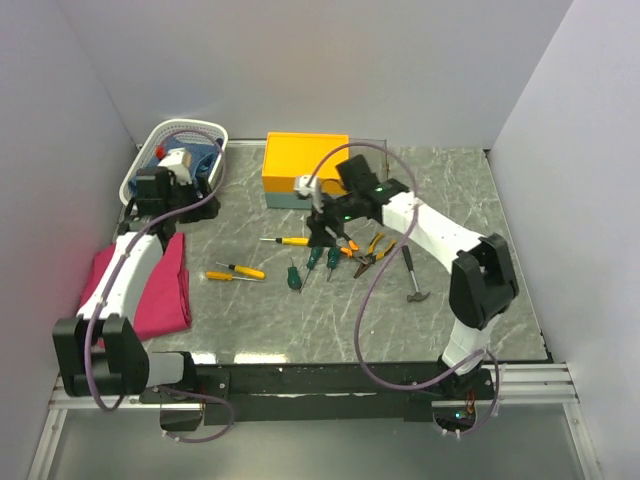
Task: Sort the tools into containers
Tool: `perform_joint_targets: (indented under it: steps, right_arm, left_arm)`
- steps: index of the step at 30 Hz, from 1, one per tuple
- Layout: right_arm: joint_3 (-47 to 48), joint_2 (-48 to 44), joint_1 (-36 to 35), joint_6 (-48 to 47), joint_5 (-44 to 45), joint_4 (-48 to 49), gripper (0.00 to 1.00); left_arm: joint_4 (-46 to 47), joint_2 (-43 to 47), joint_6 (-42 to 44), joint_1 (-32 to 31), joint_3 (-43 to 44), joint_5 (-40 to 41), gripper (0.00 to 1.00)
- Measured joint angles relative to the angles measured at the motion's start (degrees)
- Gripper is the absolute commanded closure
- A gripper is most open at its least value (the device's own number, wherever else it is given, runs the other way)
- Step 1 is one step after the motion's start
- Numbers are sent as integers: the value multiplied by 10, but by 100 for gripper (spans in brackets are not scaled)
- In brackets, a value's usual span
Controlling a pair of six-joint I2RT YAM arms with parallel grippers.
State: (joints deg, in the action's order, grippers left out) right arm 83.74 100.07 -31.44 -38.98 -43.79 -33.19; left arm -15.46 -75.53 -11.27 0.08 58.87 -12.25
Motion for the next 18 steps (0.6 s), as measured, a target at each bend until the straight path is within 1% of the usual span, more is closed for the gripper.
perform_joint_targets:
  steps: [2, 5, 7, 9, 13, 14, 16, 18]
  right_arm:
    - [10, 19, -21, 29, 32, 20, 36]
    - [14, 54, -51, 116, 97, 54, 37]
    - [14, 76, -60, 183, 149, 66, 42]
    - [14, 92, -62, 222, 181, 71, 45]
    - [24, 118, -66, 242, 195, 58, 46]
    - [31, 122, -68, 244, 196, 53, 46]
    - [52, 130, -76, 263, 203, 45, 40]
    - [64, 130, -86, 292, 212, 43, 35]
  left_arm:
    - [-9, 24, 0, 13, -4, 9, 26]
    - [-20, 66, 0, 27, -4, 23, 26]
    - [-26, 91, 0, 32, -4, 31, 25]
    - [-31, 115, 0, 37, -5, 35, 25]
    - [-30, 163, 7, 44, -19, 44, 25]
    - [-30, 171, 9, 45, -24, 46, 25]
    - [-33, 183, 11, 46, -31, 49, 24]
    - [-38, 186, 11, 47, -33, 54, 20]
